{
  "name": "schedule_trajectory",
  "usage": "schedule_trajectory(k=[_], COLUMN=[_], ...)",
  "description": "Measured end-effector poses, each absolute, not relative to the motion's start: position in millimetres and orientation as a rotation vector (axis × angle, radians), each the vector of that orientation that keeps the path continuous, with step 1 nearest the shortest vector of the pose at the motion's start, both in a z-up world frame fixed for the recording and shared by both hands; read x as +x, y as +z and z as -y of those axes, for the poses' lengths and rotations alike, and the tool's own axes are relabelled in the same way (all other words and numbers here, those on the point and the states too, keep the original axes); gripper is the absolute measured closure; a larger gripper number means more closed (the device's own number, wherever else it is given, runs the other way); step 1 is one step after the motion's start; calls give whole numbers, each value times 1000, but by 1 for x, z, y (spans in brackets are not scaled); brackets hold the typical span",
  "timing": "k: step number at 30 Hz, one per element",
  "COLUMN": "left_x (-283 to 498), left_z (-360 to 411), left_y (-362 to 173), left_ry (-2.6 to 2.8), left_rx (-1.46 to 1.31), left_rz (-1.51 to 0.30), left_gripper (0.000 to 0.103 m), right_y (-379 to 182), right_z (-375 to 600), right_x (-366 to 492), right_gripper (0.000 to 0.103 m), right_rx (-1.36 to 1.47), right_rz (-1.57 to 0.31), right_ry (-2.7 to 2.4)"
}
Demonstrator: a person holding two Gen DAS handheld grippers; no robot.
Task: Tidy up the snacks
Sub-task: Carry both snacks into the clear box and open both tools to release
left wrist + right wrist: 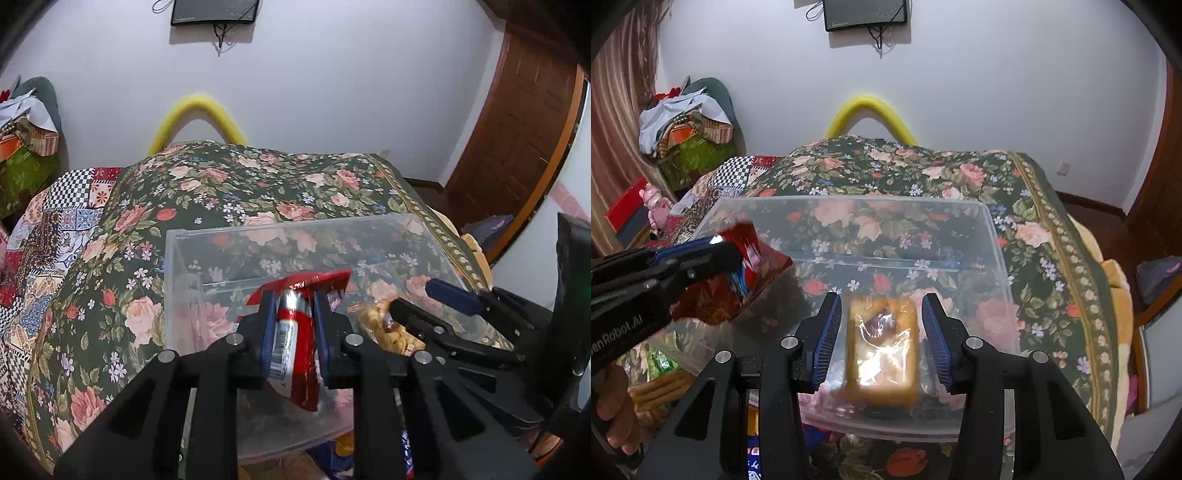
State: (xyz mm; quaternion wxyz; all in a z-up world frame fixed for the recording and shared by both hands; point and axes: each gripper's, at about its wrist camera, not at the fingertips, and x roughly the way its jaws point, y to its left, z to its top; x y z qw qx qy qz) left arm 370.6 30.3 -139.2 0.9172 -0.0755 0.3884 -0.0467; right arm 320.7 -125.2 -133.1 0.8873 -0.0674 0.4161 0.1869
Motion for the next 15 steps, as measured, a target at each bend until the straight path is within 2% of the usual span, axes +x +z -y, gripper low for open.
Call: schedule_trajectory(k=[2,5,15], left_x=[366,356,304], left_z=[-29,-28,-36], left_y=[-134,-123,-78], left_ry=[-97,-91,-88], left_rx=[-154,-145,-99], left_rz=[-789,-758,-668], left_gripper=[69,49,44], right_y=[-129,-120,-86], right_z=[126,129,145], right_x=[320,315,278], right_gripper=[48,47,42], right_rx=[-136,-133,-125], right_rz=[-857,-839,-793], right_ry=[388,388,399])
